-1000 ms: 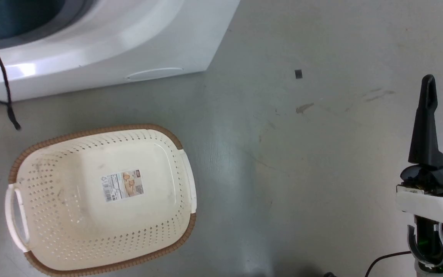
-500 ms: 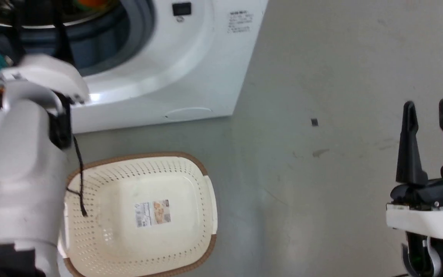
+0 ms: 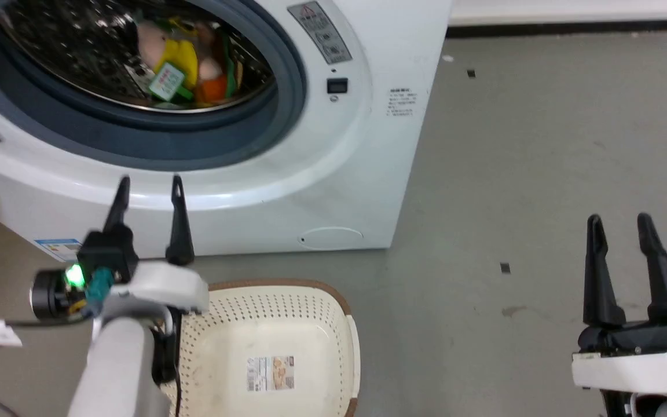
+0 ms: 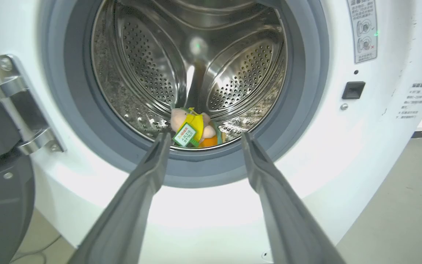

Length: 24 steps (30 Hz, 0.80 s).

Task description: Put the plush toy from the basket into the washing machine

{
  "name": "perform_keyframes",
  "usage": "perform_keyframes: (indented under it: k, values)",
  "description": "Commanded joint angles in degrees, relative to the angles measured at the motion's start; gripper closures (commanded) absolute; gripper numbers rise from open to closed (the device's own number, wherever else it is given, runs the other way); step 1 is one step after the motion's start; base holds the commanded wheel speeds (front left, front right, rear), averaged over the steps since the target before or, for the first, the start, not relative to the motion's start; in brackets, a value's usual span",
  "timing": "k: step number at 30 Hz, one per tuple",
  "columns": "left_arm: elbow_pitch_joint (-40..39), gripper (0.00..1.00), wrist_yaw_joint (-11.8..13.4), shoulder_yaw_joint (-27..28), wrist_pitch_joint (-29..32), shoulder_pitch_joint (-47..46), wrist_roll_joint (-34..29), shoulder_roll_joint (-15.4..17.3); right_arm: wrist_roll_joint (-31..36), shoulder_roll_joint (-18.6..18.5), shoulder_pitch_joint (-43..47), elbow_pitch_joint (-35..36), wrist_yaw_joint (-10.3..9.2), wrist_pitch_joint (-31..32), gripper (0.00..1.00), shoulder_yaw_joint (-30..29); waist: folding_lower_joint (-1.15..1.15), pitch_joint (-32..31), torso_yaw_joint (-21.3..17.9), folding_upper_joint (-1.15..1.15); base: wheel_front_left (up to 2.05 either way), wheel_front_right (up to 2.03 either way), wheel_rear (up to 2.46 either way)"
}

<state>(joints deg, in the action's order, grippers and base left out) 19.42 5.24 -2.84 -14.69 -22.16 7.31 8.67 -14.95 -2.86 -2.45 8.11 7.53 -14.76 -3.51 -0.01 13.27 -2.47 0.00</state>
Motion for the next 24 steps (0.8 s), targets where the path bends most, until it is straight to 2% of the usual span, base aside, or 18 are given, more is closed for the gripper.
perform_keyframes:
  k: [1, 11, 24]
  values:
    - [-0.6, 0.00, 0.3, 0.1, -0.3, 1.3, -0.4, -0.2, 0.5, 0.0, 0.9, -0.3, -0.04, -0.2, 0.00, -0.1, 0.01, -2.2, 1.5, 0.00, 0.00, 0.00, 0.00]
    - [-5.2, 0.00, -1.0, 0.5, -0.3, 13.9, -2.3, -2.4, 1.8, 0.0, 5.9, -4.5, -0.04, -0.2, 0.00, 0.3, 0.01, -9.8, 2.9, 0.00, 0.00, 0.00, 0.00]
    - [-6.4, 0.00, -2.3, 1.3, -0.3, 20.2, -3.3, -3.6, 2.2, 0.0, 9.5, -5.6, -0.04, -0.2, 0.00, 0.5, 0.01, -13.7, 2.4, 0.00, 0.00, 0.00, 0.00]
